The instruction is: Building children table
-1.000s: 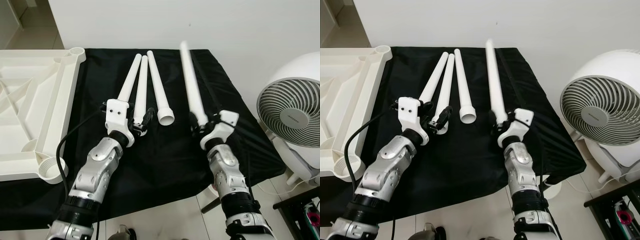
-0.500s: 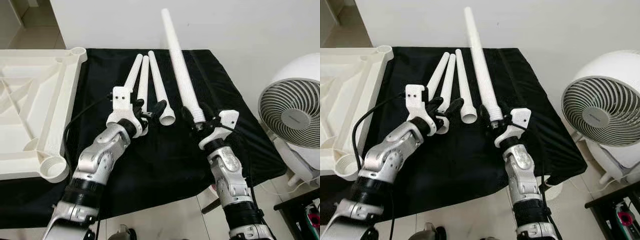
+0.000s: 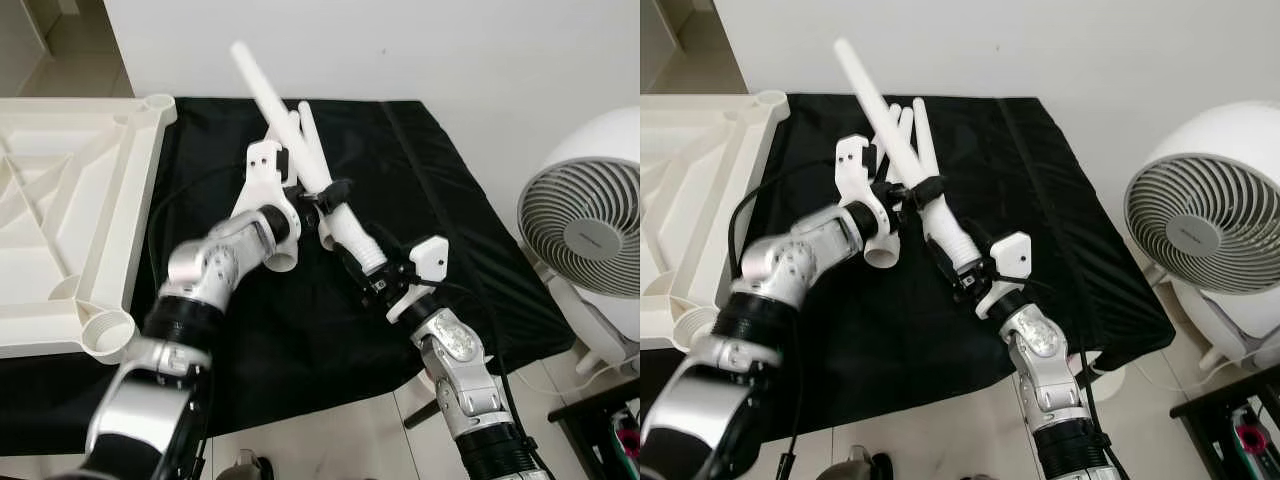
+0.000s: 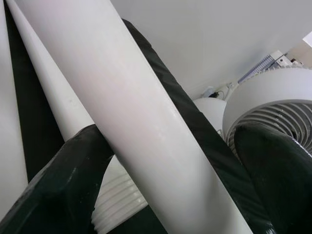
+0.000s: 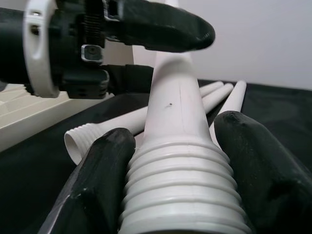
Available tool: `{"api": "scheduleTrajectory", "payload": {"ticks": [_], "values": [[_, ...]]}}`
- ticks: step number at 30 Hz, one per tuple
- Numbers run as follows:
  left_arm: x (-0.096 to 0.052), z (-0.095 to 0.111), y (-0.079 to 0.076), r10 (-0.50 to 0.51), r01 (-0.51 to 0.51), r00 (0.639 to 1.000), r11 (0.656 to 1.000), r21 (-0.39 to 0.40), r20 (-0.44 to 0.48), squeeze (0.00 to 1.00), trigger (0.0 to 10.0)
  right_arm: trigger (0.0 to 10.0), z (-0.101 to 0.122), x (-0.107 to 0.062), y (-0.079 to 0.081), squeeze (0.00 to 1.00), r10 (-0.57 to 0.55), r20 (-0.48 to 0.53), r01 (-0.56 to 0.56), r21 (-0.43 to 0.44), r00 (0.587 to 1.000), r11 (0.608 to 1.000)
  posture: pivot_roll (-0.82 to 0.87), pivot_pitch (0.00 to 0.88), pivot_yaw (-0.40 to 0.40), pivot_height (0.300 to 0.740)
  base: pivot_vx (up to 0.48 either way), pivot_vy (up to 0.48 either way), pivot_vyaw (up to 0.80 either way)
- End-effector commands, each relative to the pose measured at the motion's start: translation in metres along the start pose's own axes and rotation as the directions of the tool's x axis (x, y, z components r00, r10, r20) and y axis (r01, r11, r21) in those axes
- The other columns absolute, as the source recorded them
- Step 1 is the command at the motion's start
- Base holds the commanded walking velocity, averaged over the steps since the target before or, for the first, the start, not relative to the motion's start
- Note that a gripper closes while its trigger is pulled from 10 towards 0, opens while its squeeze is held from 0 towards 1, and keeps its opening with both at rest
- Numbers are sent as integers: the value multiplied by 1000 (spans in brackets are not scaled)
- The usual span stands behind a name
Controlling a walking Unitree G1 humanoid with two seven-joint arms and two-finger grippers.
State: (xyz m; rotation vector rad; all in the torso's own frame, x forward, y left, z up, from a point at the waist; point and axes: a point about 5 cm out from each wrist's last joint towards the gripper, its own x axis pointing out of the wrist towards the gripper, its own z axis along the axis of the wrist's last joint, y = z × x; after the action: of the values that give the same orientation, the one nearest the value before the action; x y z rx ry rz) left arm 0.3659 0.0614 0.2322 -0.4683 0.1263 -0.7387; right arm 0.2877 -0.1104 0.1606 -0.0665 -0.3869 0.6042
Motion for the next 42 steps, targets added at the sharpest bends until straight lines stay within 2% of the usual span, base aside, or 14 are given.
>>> {"api": "scheduleTrajectory", "payload": {"ticks": [1,10,11,12,13,17,24,25,27,28,36,38,39,42], "values": [[3,-5,-16,-317,315,947,948,-36,-50,0,10000,10000,4,0,6,0,38,17,-37,-28,999,999,20,102,-25,740,0,0,0],[13,21,-6,-247,245,969,967,-63,-19,0,10000,10000,-2,-6,16,0,64,-10,-65,-38,998,997,14,102,-19,740,0,0,0],[14,28,-3,-231,230,973,969,-86,0,0,3098,10000,-3,-7,16,0,60,-13,-60,-38,998,997,12,102,-16,740,0,0,0],[14,28,-3,-231,230,973,969,-86,0,0,3098,10000,-3,-7,16,0,60,-13,-60,-38,998,997,12,102,-16,740,0,0,0],[14,41,1,-211,213,977,971,-111,29,0,78,10000,-4,-9,17,0,53,-22,-54,-35,998,998,13,103,-15,740,0,0,0],[13,51,3,-204,210,977,970,-122,60,0,0,10000,-5,-10,17,0,50,-31,-51,-35,998,998,14,105,-14,740,0,0,0],[12,61,1,-223,228,973,970,-79,66,0,0,10000,-7,-12,16,0,47,-41,-47,-11,998,999,19,107,-14,740,0,0,0],[13,58,-1,-225,228,973,972,-51,45,0,5451,10000,-7,-11,16,565,49,-43,-48,28,998,998,19,107,-14,740,0,0,0],[14,56,-3,-210,210,977,977,-16,29,0,5451,10000,-6,-10,16,565,55,-40,-53,66,998,996,18,107,-15,740,0,0,0],[15,56,-4,-197,198,980,980,-9,27,0,10000,10000,-5,-10,16,1000,61,-30,-58,101,998,993,20,107,-15,740,0,0,0],[16,69,-3,-100,89,987,992,92,127,0,10000,10000,5,-6,12,1000,40,-5,-39,187,999,982,21,113,-17,740,0,0,0],[13,78,-5,-71,36,979,983,181,192,0,10000,10000,9,-3,11,1000,40,-6,-37,223,999,974,23,113,-21,740,0,0,0],[11,79,-9,-81,26,974,967,252,211,0,10000,10000,11,0,11,0,36,-21,-30,241,999,970,26,113,-24,740,0,0,0],[10,79,-14,-85,6,970,946,324,228,0,10000,10000,14,6,9,0,27,-29,-19,244,999,970,28,112,-26,740,0,0,0]]}}
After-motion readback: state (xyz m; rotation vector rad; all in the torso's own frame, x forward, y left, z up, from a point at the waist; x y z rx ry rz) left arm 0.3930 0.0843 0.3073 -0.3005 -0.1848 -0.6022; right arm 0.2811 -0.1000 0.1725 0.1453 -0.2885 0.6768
